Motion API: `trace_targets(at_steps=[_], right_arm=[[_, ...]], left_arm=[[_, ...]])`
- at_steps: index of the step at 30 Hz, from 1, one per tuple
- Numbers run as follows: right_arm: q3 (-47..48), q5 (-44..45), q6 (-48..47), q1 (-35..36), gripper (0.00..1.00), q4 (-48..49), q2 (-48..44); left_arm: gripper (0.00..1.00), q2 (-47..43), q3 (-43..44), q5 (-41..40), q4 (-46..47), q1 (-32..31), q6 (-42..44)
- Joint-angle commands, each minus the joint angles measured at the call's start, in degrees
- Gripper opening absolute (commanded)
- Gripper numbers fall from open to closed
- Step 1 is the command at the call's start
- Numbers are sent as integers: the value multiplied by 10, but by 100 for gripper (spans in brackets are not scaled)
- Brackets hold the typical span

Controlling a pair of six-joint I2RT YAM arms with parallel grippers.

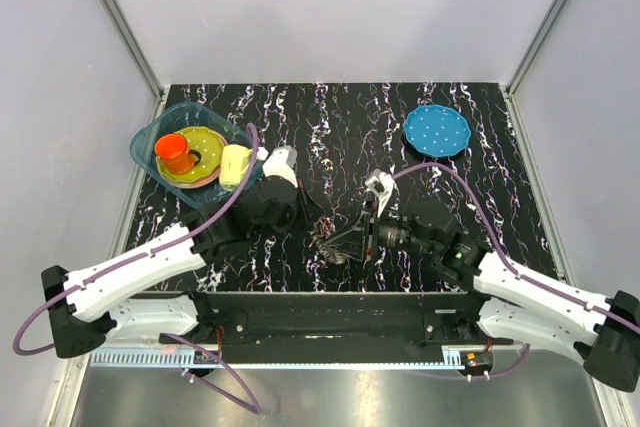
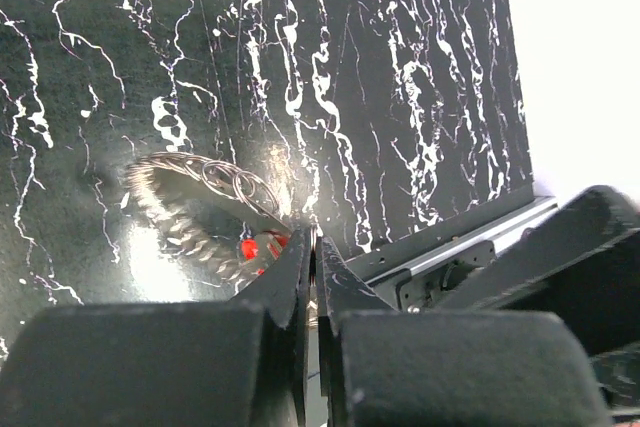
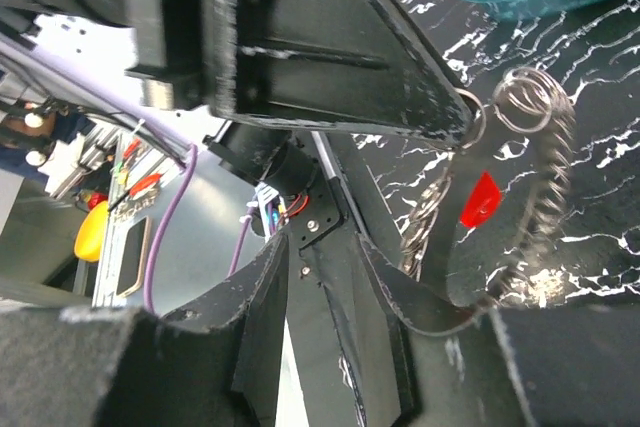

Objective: Remove the keys from the keyring

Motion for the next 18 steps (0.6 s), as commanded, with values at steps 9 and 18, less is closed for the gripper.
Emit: trace_targets(at_steps=[9, 18], right_arm=[[4, 185, -74, 28, 44, 13, 46], [-4, 264, -146, 67, 49, 58, 50]], left_arm=[[0, -68, -21, 50, 84, 14, -94], [0, -92, -82, 94, 153, 14, -160]])
